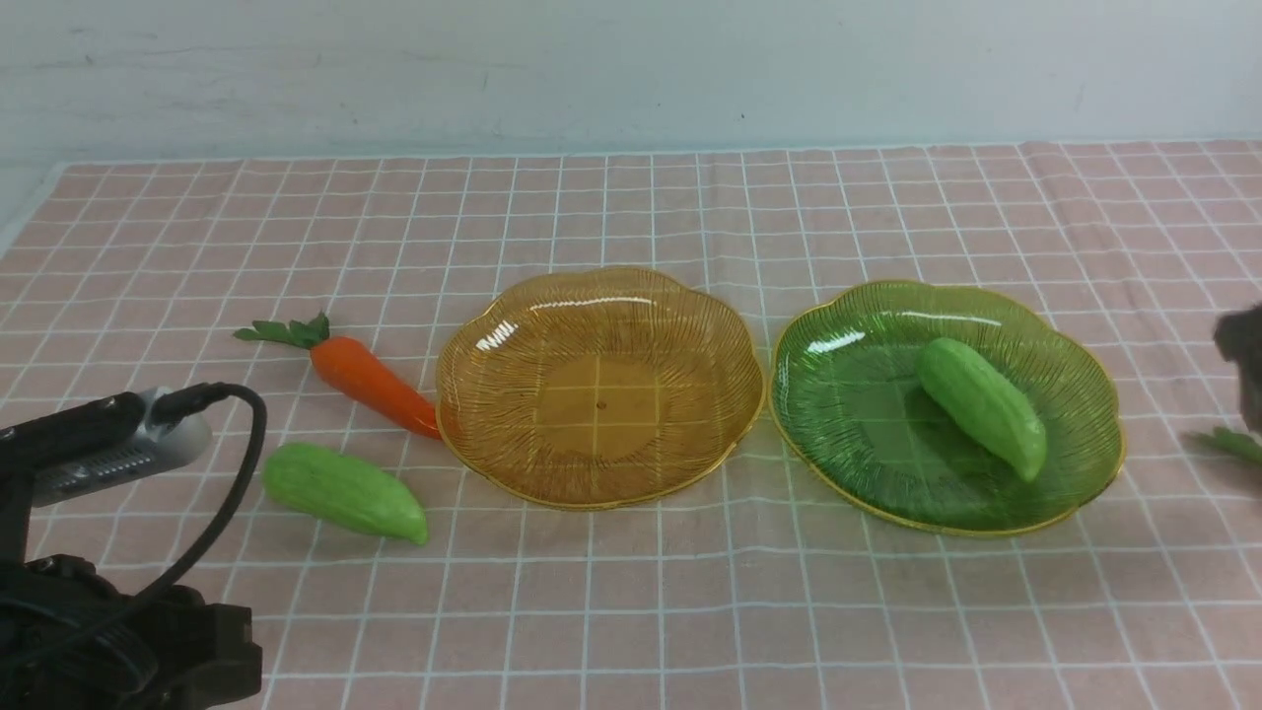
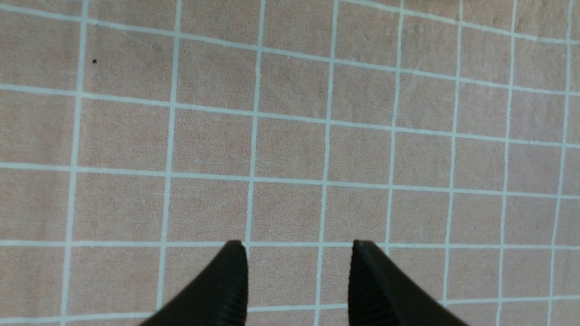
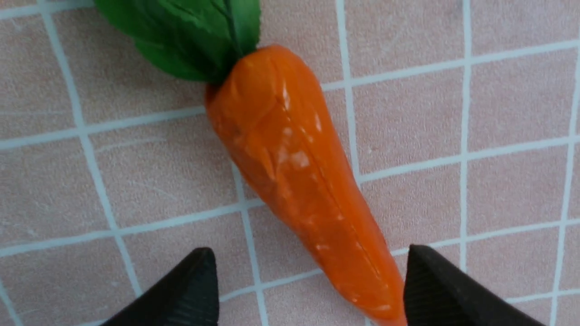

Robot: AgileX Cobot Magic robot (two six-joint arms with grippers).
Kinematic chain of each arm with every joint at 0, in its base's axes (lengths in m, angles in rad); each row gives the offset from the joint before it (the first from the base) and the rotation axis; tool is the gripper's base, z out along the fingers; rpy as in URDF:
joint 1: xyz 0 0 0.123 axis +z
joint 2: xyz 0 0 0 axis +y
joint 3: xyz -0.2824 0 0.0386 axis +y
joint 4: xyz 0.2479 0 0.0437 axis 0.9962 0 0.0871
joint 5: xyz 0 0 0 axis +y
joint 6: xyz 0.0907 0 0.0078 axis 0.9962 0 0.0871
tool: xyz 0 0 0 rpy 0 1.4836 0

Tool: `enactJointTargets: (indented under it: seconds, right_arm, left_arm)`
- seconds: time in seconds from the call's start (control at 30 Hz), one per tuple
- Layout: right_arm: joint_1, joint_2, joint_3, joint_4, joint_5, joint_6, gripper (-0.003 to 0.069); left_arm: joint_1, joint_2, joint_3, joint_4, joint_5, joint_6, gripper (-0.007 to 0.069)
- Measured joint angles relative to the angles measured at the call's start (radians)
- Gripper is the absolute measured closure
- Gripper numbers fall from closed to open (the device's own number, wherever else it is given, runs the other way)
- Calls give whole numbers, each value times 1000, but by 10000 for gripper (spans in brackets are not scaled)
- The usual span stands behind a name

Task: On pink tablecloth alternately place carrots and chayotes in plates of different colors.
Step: 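Pick up the vegetable and place it in the green plate with the right gripper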

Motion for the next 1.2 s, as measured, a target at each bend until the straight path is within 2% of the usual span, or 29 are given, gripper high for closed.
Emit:
enactJointTargets:
  seconds: [0.37, 0.43, 0.57, 0.63, 0.77, 0.9, 0.97, 1.07, 1.17, 1.2]
  right_arm:
    - [0, 100, 0, -8, -36, -53, 189]
    - [0, 110, 0, -21, -36, -53, 222]
    - [0, 115, 0, -33, -36, -53, 333]
    - [0, 115, 0, -37, -23, -53, 423]
    - [0, 108, -17, -28, 18, -53, 432]
    - [0, 70, -105, 70, 44, -37, 432]
    - [0, 38, -161, 166, 44, -25, 432]
    - [33, -24, -248, 430, 44, -42, 432]
    - [95, -46, -275, 603, 44, -96, 432]
    - [143, -47, -281, 669, 44, -120, 432]
  left_arm:
    - [0, 0, 0, 0, 8, 0, 334]
    - [0, 0, 0, 0, 8, 0, 334]
    - [0, 0, 0, 0, 8, 0, 334]
    - [0, 0, 0, 2, 8, 0, 334]
    - [0, 0, 0, 9, 8, 0, 334]
    - [0, 0, 0, 16, 8, 0, 334]
    - [0, 0, 0, 18, 8, 0, 334]
    - [0, 0, 0, 18, 7, 0, 334]
    - [0, 0, 0, 19, -1, 0, 334]
    - [0, 0, 0, 20, -3, 0, 334]
